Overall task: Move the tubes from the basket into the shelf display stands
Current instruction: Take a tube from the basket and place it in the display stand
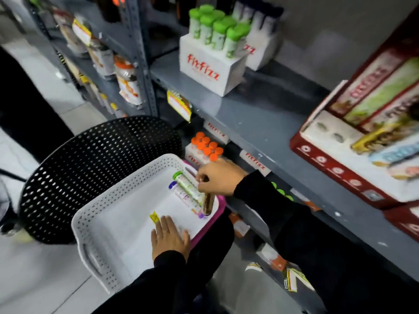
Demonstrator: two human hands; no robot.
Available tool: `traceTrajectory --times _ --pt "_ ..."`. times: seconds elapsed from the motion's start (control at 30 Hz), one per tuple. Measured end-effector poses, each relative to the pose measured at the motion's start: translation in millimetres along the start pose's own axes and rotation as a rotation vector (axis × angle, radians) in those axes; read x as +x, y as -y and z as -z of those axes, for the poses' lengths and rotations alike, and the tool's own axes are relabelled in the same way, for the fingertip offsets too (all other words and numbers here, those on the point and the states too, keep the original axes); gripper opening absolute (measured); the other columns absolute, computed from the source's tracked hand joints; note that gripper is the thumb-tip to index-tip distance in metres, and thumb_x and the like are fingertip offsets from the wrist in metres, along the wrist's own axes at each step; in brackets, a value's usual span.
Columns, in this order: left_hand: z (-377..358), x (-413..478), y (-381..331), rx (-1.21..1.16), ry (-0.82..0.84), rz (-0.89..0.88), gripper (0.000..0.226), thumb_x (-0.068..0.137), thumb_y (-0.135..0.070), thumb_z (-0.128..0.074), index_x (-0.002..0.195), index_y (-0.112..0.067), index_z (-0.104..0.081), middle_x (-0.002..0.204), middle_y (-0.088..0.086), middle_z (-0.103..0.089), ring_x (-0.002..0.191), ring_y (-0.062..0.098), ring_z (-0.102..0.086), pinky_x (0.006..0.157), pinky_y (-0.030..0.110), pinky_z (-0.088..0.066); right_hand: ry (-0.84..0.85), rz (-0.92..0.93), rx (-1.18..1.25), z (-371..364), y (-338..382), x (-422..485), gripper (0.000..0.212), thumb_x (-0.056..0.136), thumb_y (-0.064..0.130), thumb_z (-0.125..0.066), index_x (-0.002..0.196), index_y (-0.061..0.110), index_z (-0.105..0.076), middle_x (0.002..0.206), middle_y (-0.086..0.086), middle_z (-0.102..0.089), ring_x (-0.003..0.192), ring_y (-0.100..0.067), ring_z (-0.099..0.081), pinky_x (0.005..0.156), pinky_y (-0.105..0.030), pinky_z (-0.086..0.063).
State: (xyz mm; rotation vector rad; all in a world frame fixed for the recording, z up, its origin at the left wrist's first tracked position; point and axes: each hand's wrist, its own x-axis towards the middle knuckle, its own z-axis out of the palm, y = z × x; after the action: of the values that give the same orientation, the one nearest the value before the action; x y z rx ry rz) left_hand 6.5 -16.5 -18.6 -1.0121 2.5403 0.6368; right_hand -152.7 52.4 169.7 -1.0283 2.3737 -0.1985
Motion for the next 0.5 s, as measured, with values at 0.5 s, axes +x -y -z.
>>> traceTrajectory --times 0.5 --pt "102.2 1.2 -219.9 0.031 -0.427 -0.941 0.061 0.092 -0.034 -0.038 0.142 -0.001 -0.024 0.154 0.017 -0.018 0.143 0.032 -0.013 0.118 0.042 -0.006 -0.361 -0.247 0.003 129.8 -58.8 -198.9 0.013 0.081 0.021 -0.067 0.088 0.013 -0.075 0.082 -0.004 -0.073 0.072 -0.015 -0.061 0.057 -0.014 -0.042"
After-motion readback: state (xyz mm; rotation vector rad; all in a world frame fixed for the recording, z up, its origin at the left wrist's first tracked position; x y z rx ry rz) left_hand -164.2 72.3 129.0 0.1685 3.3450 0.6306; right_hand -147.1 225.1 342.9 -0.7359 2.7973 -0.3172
